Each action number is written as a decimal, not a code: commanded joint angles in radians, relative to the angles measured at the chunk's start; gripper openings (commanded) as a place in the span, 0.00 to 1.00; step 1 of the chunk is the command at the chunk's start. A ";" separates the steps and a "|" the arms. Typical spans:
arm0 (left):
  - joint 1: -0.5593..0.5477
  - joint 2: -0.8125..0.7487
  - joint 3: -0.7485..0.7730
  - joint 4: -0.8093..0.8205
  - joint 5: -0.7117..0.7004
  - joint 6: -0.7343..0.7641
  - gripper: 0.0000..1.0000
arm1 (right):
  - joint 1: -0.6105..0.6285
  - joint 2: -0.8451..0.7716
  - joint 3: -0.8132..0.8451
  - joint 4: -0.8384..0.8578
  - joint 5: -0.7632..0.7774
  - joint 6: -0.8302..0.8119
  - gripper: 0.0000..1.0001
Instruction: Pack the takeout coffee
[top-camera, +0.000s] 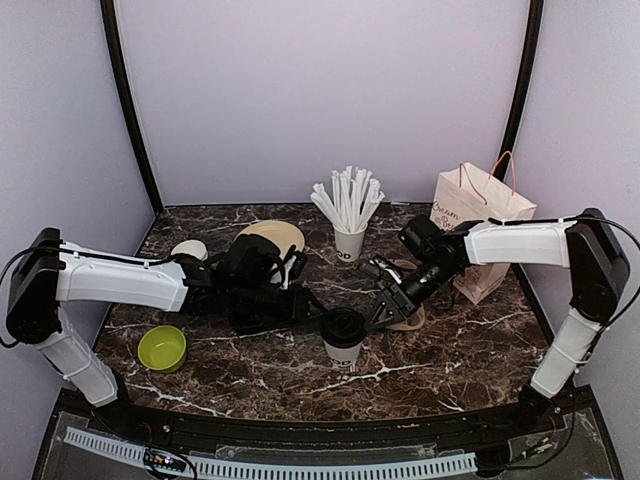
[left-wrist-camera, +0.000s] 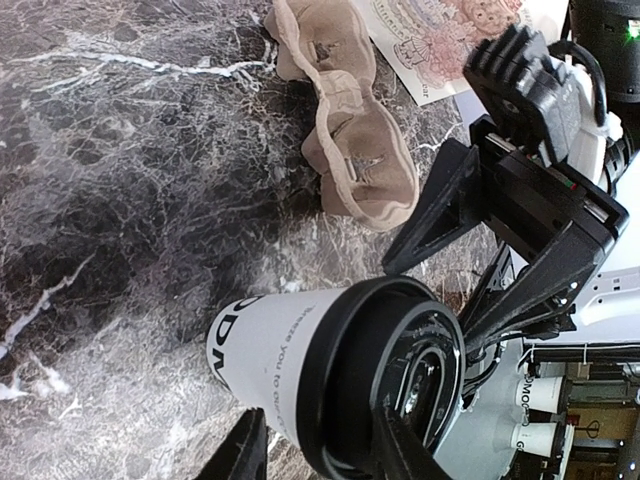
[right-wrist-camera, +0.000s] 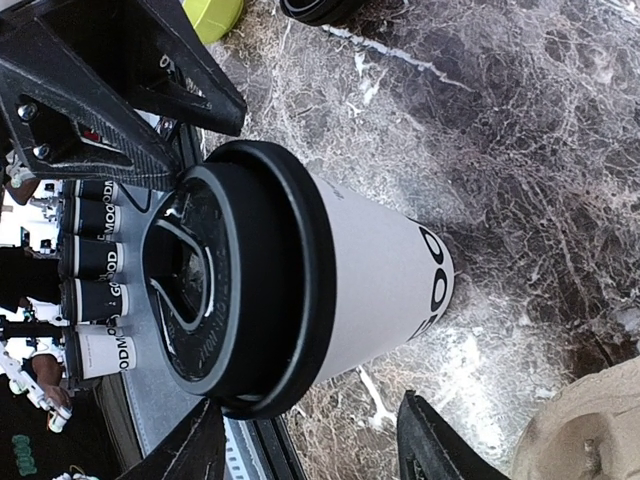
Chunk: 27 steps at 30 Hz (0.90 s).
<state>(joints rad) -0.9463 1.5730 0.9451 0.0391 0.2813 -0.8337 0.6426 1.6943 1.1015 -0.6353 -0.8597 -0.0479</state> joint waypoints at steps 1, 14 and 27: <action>0.000 0.026 0.007 0.005 0.026 0.018 0.38 | 0.011 0.028 0.024 0.008 0.048 0.002 0.58; 0.003 0.075 -0.078 0.003 0.058 -0.019 0.35 | 0.020 0.139 0.041 0.001 0.303 0.041 0.58; 0.002 0.037 -0.091 0.031 0.091 0.015 0.34 | 0.015 0.141 0.156 -0.078 0.204 -0.028 0.54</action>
<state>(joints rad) -0.9249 1.6066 0.8524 0.2607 0.3786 -0.8986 0.6472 1.8072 1.2362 -0.8265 -0.8299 -0.0376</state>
